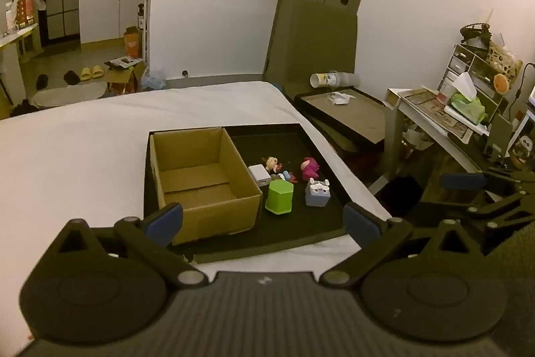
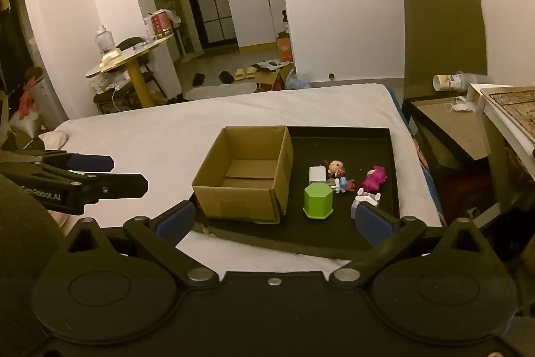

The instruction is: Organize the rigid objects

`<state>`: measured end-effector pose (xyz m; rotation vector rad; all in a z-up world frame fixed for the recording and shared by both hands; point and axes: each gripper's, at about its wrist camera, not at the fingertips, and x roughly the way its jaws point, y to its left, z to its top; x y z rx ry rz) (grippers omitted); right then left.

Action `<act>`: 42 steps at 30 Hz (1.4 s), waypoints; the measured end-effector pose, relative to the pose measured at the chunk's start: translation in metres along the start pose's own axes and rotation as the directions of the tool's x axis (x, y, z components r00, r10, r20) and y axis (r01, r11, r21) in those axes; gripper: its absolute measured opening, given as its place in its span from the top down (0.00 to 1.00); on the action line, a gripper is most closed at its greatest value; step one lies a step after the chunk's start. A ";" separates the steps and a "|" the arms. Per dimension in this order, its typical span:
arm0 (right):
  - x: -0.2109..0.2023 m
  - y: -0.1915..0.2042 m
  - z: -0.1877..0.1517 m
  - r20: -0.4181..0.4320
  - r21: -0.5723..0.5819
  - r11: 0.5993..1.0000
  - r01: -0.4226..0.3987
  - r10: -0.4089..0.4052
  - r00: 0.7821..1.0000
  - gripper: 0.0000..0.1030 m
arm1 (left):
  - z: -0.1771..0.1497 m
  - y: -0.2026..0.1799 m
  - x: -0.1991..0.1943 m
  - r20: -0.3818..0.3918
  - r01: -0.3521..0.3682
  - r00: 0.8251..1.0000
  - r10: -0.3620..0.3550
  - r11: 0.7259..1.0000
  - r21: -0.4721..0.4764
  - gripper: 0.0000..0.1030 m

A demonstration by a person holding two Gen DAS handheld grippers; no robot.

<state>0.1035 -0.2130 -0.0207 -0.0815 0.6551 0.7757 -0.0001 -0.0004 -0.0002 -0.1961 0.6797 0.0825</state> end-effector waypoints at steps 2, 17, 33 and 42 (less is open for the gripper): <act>0.000 0.001 0.000 0.004 -0.006 1.000 0.005 -0.005 1.000 0.00 | 0.000 0.001 0.000 -0.002 0.010 1.000 -0.010 1.000 -0.008 0.02; -0.004 0.008 0.001 0.005 -0.010 1.000 0.009 -0.009 1.000 0.00 | 0.001 0.005 0.001 0.009 0.020 1.000 -0.020 0.999 -0.029 0.02; -0.001 0.005 -0.001 0.006 -0.016 1.000 -0.013 0.013 1.000 0.00 | 0.002 0.003 -0.005 0.016 0.010 1.000 -0.010 1.000 -0.024 0.02; -0.001 0.004 -0.001 0.005 -0.015 1.000 -0.014 0.014 1.000 0.00 | 0.001 0.005 -0.007 0.032 0.022 0.999 -0.021 0.999 -0.028 0.02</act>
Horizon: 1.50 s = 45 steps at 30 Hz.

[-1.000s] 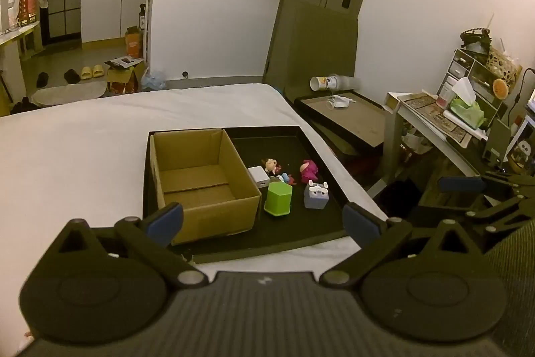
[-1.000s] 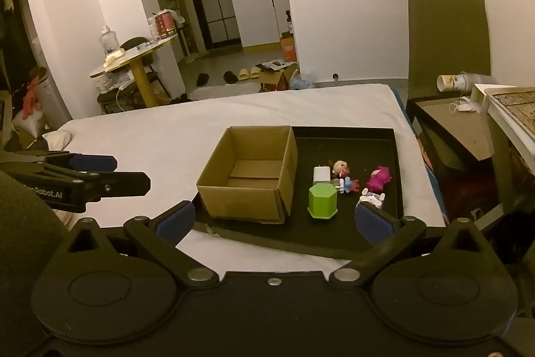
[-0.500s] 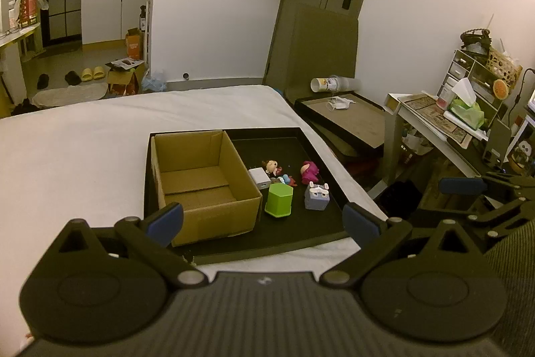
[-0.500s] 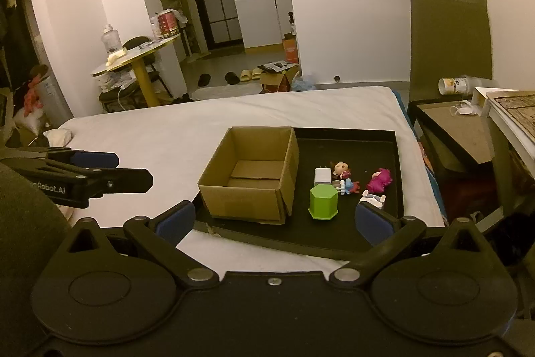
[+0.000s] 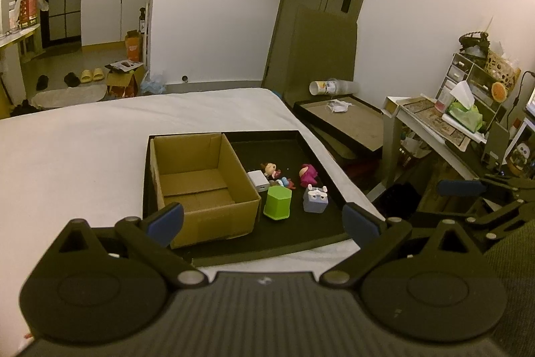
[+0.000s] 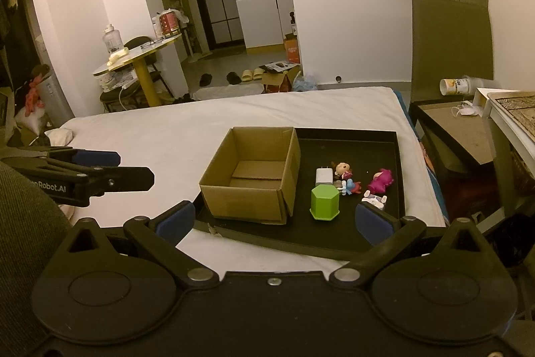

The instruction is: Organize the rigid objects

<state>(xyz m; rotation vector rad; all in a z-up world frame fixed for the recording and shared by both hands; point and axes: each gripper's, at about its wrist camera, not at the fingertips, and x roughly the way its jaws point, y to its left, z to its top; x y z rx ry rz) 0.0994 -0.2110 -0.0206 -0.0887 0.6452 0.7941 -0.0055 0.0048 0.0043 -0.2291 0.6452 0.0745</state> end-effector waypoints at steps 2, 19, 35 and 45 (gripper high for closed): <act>0.000 0.001 0.000 0.002 0.000 1.000 0.002 -0.002 1.000 0.00 | 0.000 0.000 -0.001 0.006 0.003 1.000 -0.003 1.000 -0.003 0.02; -0.002 -0.004 -0.002 -0.003 0.008 1.000 0.018 -0.018 1.000 0.00 | -0.001 0.001 -0.002 0.002 0.010 1.000 -0.010 1.000 -0.003 0.02; -0.007 -0.007 -0.003 -0.015 0.025 0.999 0.046 -0.045 0.999 0.00 | 0.000 -0.002 0.003 -0.008 0.025 1.000 -0.025 1.000 -0.004 0.02; -0.010 -0.010 -0.004 -0.015 0.026 0.998 0.055 -0.054 0.998 0.00 | 0.001 -0.001 0.003 -0.010 0.030 1.000 -0.030 1.000 -0.007 0.02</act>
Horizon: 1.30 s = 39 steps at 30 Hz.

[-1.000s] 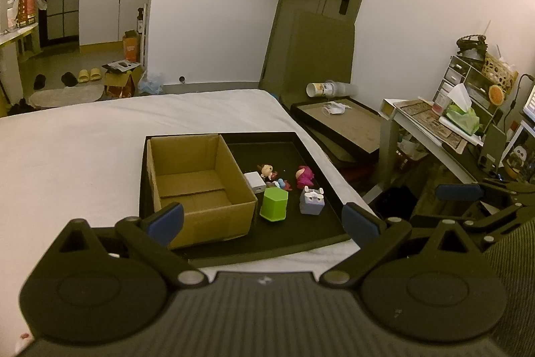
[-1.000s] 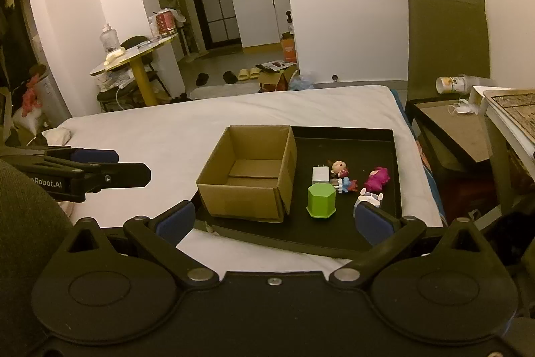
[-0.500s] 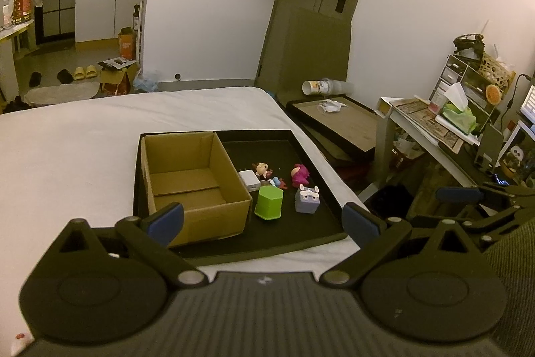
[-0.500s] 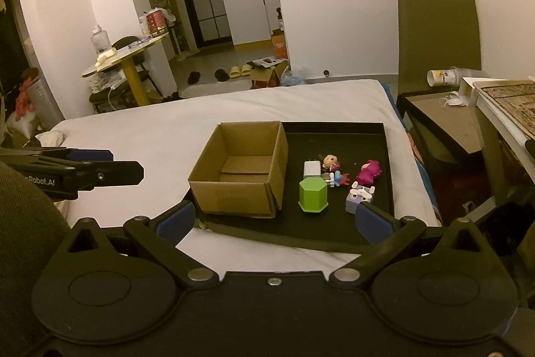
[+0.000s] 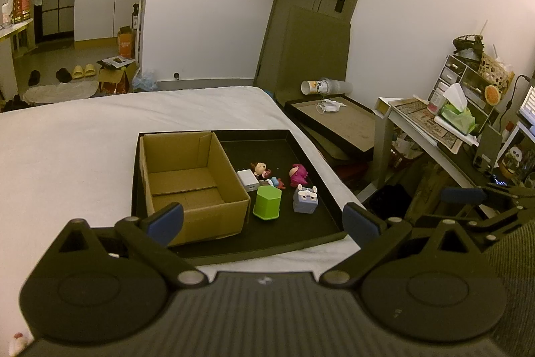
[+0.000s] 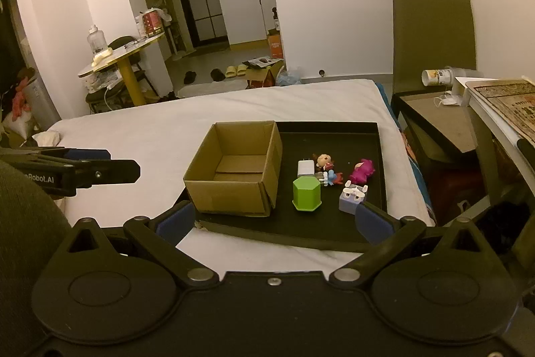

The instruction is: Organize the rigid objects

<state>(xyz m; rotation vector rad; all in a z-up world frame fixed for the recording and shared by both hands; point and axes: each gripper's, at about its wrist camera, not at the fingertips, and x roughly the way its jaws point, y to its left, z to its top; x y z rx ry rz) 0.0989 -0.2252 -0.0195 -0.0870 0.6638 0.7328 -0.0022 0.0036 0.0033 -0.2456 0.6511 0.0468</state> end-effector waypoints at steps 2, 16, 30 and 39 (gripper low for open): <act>-0.001 -0.002 -0.001 0.000 0.005 1.000 0.004 -0.004 1.000 0.00 | 0.001 0.000 0.000 0.000 0.006 1.000 -0.006 1.000 -0.007 0.02; 0.007 -0.009 0.001 0.003 0.007 1.000 0.022 -0.022 1.000 0.00 | 0.007 0.016 0.012 -0.031 -0.030 0.999 0.029 0.999 -0.024 0.00; 0.041 -0.012 0.006 -0.032 -0.045 0.997 0.058 -0.060 0.998 0.00 | 0.015 0.050 0.038 -0.102 -0.053 0.993 0.052 0.999 -0.003 0.00; 0.063 -0.025 0.004 -0.060 -0.024 0.996 0.082 -0.083 0.995 0.00 | 0.020 0.065 0.061 -0.135 -0.083 0.988 0.079 0.996 -0.020 0.00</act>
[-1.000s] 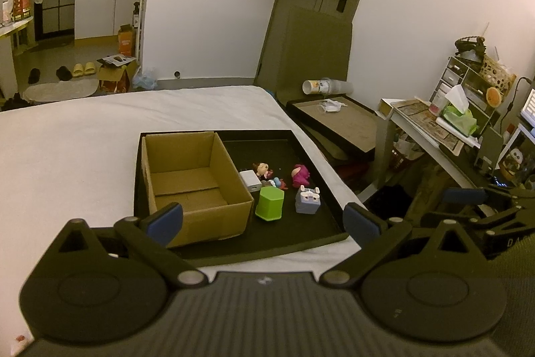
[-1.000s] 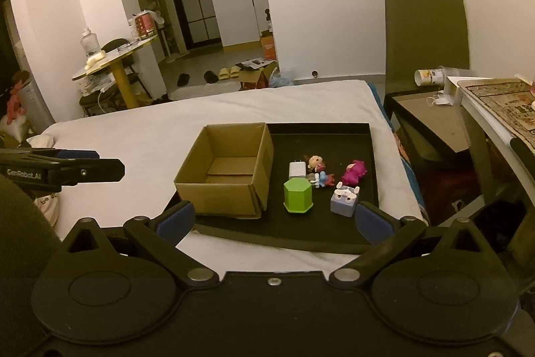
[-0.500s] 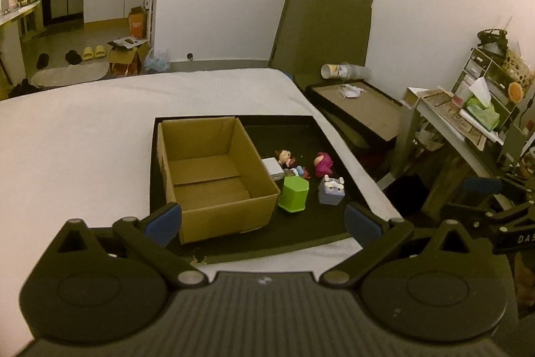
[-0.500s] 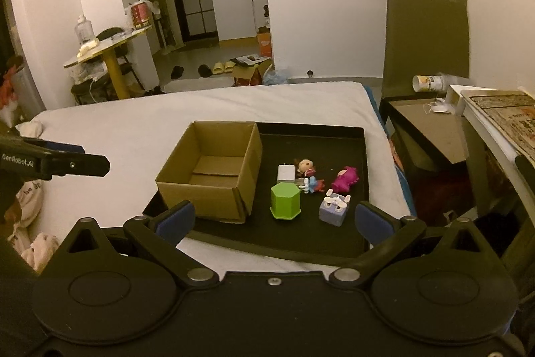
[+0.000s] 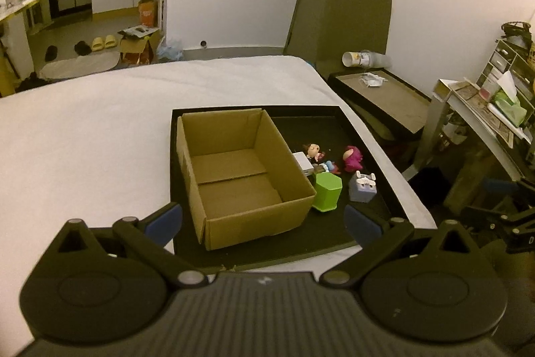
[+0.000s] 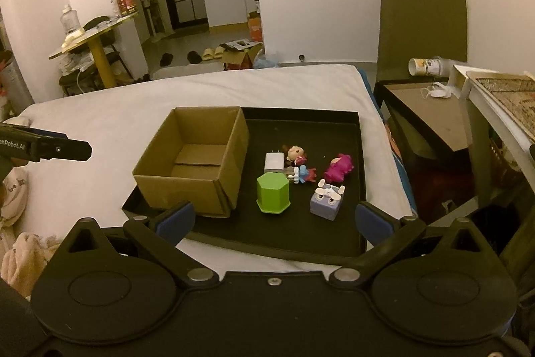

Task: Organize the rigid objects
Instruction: 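Grasp the cardboard box wall with the left gripper while right approaches bunny cube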

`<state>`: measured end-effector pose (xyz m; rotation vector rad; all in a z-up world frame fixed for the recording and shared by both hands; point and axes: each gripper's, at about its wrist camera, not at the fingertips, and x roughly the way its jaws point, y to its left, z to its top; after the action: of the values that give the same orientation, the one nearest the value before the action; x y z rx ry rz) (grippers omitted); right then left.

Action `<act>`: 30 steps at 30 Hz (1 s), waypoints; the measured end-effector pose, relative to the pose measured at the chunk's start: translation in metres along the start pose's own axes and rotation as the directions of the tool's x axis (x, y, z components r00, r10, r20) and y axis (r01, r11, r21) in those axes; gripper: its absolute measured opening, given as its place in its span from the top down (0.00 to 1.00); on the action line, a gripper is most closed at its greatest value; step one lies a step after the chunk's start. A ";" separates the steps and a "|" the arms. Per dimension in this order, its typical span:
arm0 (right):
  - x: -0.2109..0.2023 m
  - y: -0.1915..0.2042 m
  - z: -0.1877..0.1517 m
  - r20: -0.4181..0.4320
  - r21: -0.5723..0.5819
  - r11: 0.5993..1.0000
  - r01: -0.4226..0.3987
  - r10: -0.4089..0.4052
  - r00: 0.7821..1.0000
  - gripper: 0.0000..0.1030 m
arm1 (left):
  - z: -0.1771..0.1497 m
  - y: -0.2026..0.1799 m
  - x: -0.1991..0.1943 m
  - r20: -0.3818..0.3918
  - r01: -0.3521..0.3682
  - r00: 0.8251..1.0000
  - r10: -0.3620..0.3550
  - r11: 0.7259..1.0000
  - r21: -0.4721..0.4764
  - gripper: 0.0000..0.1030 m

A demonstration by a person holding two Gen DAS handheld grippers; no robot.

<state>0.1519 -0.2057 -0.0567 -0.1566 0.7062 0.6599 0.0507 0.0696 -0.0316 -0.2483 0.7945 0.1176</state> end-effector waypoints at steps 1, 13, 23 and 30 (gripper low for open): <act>0.002 -0.002 -0.001 -0.003 0.006 1.000 0.000 0.000 1.000 0.00 | 0.001 0.002 0.003 -0.005 0.000 1.000 0.000 1.000 0.000 0.00; 0.034 -0.027 -0.007 -0.041 0.053 0.998 0.018 -0.016 0.999 0.00 | 0.008 -0.001 0.044 -0.062 -0.066 0.996 0.066 0.998 -0.003 0.02; 0.068 -0.047 -0.011 -0.083 0.087 0.996 0.025 -0.018 0.996 0.00 | 0.014 0.001 0.078 -0.118 -0.106 0.988 0.103 0.994 -0.018 0.10; 0.086 -0.061 -0.010 -0.097 0.103 0.994 0.040 -0.030 0.995 0.01 | 0.018 0.000 0.100 -0.149 -0.121 0.982 0.115 0.992 -0.030 0.18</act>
<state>0.2328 -0.2138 -0.1255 -0.1033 0.8264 0.5835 0.1328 0.0757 -0.0913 -0.2482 0.9542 0.2285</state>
